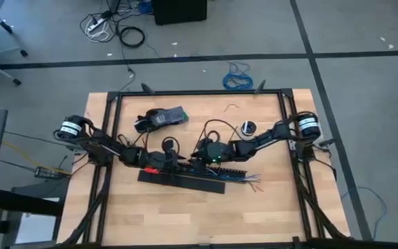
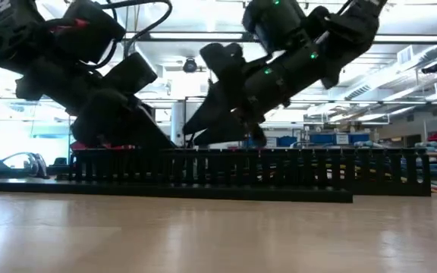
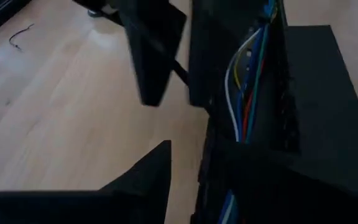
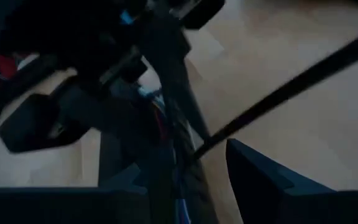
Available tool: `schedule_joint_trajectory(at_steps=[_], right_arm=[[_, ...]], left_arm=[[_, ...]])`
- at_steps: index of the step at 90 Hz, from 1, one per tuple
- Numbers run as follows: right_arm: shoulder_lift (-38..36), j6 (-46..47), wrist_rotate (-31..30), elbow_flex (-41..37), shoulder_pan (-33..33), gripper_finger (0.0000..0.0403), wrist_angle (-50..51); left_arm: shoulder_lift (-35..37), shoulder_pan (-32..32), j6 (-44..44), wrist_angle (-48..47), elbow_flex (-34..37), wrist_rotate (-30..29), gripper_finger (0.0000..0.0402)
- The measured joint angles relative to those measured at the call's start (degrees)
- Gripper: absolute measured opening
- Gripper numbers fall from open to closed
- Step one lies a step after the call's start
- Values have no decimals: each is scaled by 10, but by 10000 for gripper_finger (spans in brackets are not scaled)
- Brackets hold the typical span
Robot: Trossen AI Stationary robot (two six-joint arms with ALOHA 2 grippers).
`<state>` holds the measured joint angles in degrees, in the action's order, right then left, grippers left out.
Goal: Ziptie cables
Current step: Put the zip tied cables into the black cable duct
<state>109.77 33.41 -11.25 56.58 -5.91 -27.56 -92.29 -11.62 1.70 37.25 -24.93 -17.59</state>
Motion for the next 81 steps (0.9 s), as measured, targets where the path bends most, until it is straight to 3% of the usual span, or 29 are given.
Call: schedule_joint_trajectory(at_steps=[21,60,71,81], right_arm=[[-1,0,0,8,-5,131,18],[2,0,-14,8,-10,48,34],[2,-3,-14,8,-11,11,33],[2,-4,-13,8,-11,6,32]], left_arm=[[0,0,0,-9,0,18,90],[0,1,0,7,0,18,17],[0,1,0,7,0,20,5],[0,1,-1,8,0,20,4]])
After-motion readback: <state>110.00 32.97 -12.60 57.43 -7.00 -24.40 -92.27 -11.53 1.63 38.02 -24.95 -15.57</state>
